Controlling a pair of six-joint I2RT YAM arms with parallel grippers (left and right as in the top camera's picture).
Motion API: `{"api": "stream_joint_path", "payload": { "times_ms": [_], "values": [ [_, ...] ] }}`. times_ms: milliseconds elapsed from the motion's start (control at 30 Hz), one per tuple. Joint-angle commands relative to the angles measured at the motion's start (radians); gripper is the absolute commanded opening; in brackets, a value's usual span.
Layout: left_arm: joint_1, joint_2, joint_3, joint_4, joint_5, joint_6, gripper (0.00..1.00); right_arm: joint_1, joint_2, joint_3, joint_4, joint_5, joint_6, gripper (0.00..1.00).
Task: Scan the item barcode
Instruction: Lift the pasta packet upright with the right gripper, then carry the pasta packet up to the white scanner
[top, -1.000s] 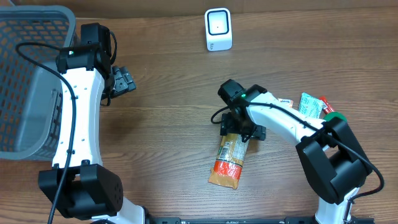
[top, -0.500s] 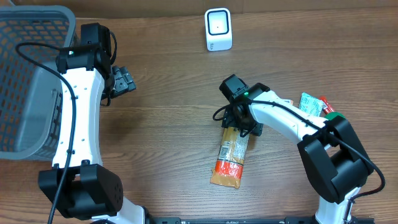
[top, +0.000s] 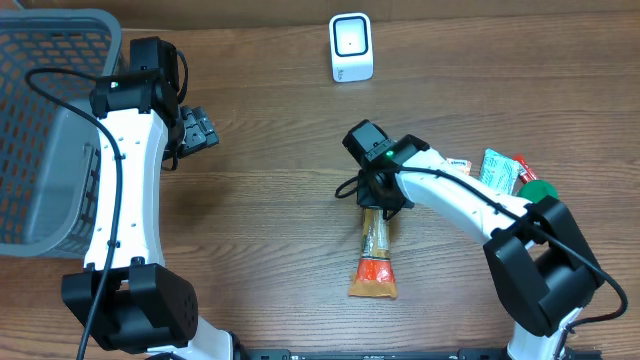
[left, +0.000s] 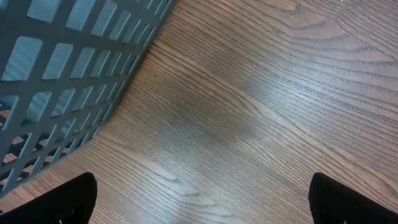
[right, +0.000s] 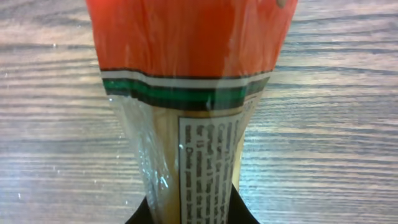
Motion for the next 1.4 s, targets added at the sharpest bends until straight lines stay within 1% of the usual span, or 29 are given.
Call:
{"api": "stream_joint_path", "payload": {
  "times_ms": [0,100,233,300,333,500,600,667,867,900,967,1033,1233,1367],
  "values": [
    [0.002,0.002,0.019,-0.002,0.001,0.022,1.0,-0.016,-0.069,0.106,-0.034,0.013,-0.146,0.04],
    [0.002,0.002,0.019,-0.002,0.001,0.022,1.0,-0.016,-0.119,0.156,-0.035,0.013,-0.261,0.04],
    [0.002,0.002,0.019,-0.002,0.001,0.022,1.0,-0.016,-0.169,0.174,-0.037,0.013,-0.283,0.04],
    [0.002,0.002,0.019,-0.002,0.001,0.022,1.0,-0.017,-0.194,0.178,-0.05,0.015,-0.358,0.04],
    [0.002,0.002,0.019,-0.002,0.001,0.022,1.0,-0.022,-0.222,0.184,-0.059,0.045,-0.401,0.04],
    [0.002,0.002,0.019,-0.002,0.001,0.022,1.0,-0.027,-0.322,0.258,-0.062,0.284,-0.415,0.04],
    [0.002,0.002,0.019,-0.002,0.001,0.022,1.0,-0.027,-0.35,0.342,-0.044,0.313,-0.544,0.04],
    [0.002,0.002,0.019,-0.002,0.001,0.022,1.0,-0.032,-0.347,0.406,-0.059,0.312,-0.582,0.03],
    [0.002,0.002,0.019,-0.002,0.001,0.022,1.0,-0.065,-0.275,0.636,-0.083,0.312,-0.723,0.03],
    [0.002,0.002,0.019,-0.002,0.001,0.022,1.0,-0.072,-0.225,0.741,-0.09,0.312,-0.76,0.03],
    [0.002,0.002,0.019,-0.002,0.001,0.022,0.99,-0.076,-0.162,0.851,-0.093,0.313,-0.822,0.03],
    [0.002,0.002,0.019,-0.002,0.001,0.022,1.0,-0.077,-0.116,0.907,-0.075,0.313,-0.887,0.03],
    [0.002,0.002,0.019,-0.002,0.001,0.022,1.0,-0.077,0.017,0.914,0.075,0.326,-1.09,0.03],
    [0.002,0.002,0.019,-0.002,0.001,0.022,1.0,-0.066,0.126,0.914,0.235,0.433,-1.26,0.03]
  ]
}}
